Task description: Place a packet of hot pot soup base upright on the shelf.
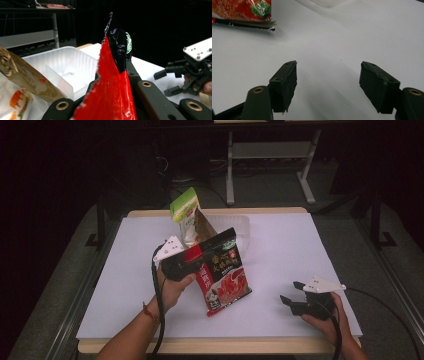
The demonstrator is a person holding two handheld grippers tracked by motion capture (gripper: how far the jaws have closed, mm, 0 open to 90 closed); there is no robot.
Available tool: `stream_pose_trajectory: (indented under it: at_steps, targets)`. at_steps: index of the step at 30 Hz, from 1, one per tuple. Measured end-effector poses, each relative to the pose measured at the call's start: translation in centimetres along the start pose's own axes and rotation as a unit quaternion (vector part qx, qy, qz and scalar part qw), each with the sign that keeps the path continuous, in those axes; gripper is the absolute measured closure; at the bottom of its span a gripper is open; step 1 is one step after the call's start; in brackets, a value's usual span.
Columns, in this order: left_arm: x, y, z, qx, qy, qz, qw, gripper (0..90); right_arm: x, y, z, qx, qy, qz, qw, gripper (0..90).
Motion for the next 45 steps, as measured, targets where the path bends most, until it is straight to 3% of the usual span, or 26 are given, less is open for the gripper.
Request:
stream_pose_trajectory:
  at_steps: [14,23,31,35,37,43,45]
  targets:
    - [-0.6,0.4,-3.6,0.014,-0.022,-0.034,0.9991,82.6,0.0,-0.1,0.2,-0.004,-0.002,0.0,1.0,29.4]
    - [-2.0,0.2,-6.7,0.021,-0.026,-0.077,0.9965,82.6,-0.1,-0.2,0.4,-0.007,-0.003,-0.001,1.0,29.1]
    - [-3.3,-2.1,-8.8,0.016,-0.031,-0.113,0.993,82.6,-0.1,-0.2,0.4,-0.008,-0.003,-0.003,1.0,29.1]
    - [-4.0,-3.6,-9.4,0.015,-0.027,-0.13,0.9911,82.6,-0.1,-0.1,0.4,-0.006,-0.002,-0.003,1.0,29.1]
    - [-4.2,-4.2,-9.7,0.011,-0.034,-0.14,0.9895,82.6,-0.1,-0.1,0.4,-0.006,-0.002,-0.003,1.0,29.0]
    - [-5.3,-6.1,-10.3,0.01,-0.023,-0.163,0.9864,82.6,-0.2,-0.1,0.5,-0.006,0.0,-0.005,1.0,28.9]
    - [-5.6,-6.8,-10.4,0.002,-0.029,-0.172,0.9847,82.6,-0.2,-0.1,0.5,-0.005,0.0,-0.005,1.0,28.9]
Point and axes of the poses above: each handheld gripper's, and its own axes: y roughly backward along the jaws, z roughly out of its underside, x roughly to its right, the point moved 2 cm from there along -y, roughly forward along the jaws, and after that the axes turned 8 degrees about z, right-handed, at the moved point
